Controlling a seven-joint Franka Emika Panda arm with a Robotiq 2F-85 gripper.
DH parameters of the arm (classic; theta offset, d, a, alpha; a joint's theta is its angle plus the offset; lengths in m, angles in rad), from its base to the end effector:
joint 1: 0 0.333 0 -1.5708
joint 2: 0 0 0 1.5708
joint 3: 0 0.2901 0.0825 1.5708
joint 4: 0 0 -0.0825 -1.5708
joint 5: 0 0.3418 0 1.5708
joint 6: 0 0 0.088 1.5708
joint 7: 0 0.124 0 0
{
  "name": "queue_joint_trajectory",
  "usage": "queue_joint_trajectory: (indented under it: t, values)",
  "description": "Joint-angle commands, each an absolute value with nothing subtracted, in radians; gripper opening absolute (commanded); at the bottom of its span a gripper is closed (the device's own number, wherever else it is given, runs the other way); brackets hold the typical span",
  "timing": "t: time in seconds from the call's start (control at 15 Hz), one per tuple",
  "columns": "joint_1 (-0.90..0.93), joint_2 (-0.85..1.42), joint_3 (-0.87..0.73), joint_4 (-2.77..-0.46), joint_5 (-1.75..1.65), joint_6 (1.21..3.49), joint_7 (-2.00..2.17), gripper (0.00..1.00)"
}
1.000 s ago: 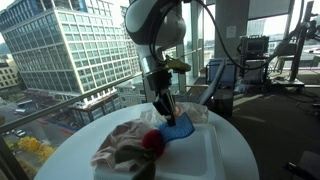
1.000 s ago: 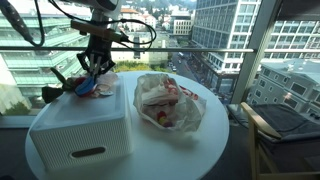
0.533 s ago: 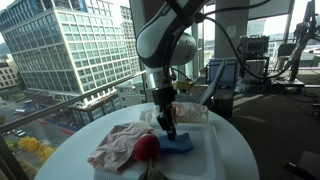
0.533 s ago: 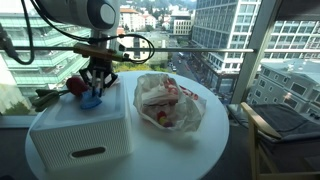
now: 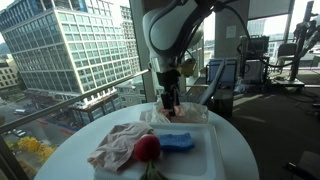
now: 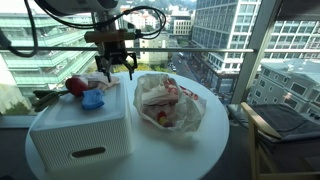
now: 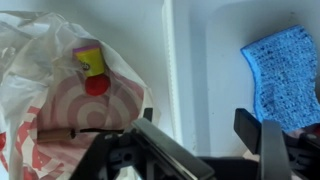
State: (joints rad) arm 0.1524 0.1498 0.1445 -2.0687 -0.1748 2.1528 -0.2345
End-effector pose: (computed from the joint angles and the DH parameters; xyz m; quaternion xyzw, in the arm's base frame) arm 0.5074 0.1442 0.3389 0.9484 0.3097 -0.0296 0.0616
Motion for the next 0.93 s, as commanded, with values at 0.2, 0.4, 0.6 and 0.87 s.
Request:
queue_joint_trajectory:
  t: [0.2, 0.4, 0.6, 0.87]
  values:
    - [0.116, 0.214, 0.050, -2.113, -0.328, 2.405, 0.058, 1.00]
    - [0.141, 0.298, -0.008, -2.103, -0.431, 2.472, 0.285, 1.00]
    - [0.190, 0.378, -0.054, -2.056, -0.476, 2.502, 0.505, 1.00]
    - [0.263, 0.493, -0.154, -1.976, -0.554, 2.594, 0.753, 1.00]
